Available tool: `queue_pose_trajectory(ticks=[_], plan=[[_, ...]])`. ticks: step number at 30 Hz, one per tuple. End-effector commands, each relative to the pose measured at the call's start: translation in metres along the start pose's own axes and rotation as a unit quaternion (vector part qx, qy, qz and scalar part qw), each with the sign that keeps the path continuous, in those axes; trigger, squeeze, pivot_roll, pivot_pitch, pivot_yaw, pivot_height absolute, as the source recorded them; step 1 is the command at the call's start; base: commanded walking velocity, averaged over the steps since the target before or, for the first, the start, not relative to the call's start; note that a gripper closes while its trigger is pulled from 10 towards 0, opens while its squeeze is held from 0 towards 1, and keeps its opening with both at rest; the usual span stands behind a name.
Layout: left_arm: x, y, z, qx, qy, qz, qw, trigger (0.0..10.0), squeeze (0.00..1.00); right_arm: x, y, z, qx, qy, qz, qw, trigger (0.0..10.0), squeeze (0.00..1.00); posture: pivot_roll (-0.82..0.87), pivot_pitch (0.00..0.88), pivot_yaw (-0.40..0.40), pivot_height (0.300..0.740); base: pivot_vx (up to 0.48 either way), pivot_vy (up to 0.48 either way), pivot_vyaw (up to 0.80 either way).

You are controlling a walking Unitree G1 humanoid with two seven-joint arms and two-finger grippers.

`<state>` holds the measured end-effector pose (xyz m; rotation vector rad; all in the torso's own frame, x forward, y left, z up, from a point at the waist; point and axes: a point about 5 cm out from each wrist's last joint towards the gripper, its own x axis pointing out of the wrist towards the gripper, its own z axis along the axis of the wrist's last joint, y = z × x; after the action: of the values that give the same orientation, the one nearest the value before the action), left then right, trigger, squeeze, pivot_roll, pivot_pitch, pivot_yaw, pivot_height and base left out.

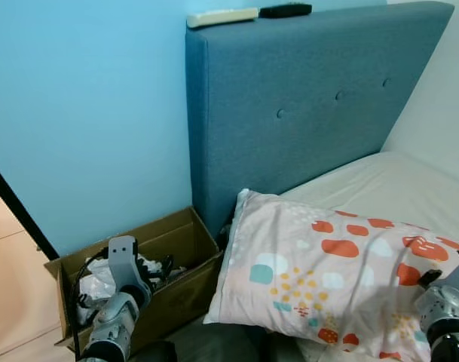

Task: Clean up the room

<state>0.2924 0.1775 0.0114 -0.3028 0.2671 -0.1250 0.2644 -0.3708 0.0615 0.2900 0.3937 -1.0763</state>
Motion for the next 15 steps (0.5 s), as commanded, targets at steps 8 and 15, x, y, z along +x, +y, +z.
queue_pose_trajectory(ticks=[8, 15], plan=[[-0.003, -0.008, -0.011, 0.003, 0.020, -0.018, 1.000, 10.0, 0.00, -0.010, -0.001, -0.044, 0.057, 0.073, -0.014, 0.996, 10.0, 0.00, -0.07, 0.112, -0.057, 0.598, 0.000, 0.000, 0.00], [-0.005, -0.006, -0.013, 0.005, 0.023, -0.018, 1.000, 10.0, 0.00, -0.004, -0.016, -0.022, 0.017, 0.056, -0.116, 0.992, 10.0, 0.00, -0.07, 0.111, -0.070, 0.598, 0.000, 0.000, 0.00]])
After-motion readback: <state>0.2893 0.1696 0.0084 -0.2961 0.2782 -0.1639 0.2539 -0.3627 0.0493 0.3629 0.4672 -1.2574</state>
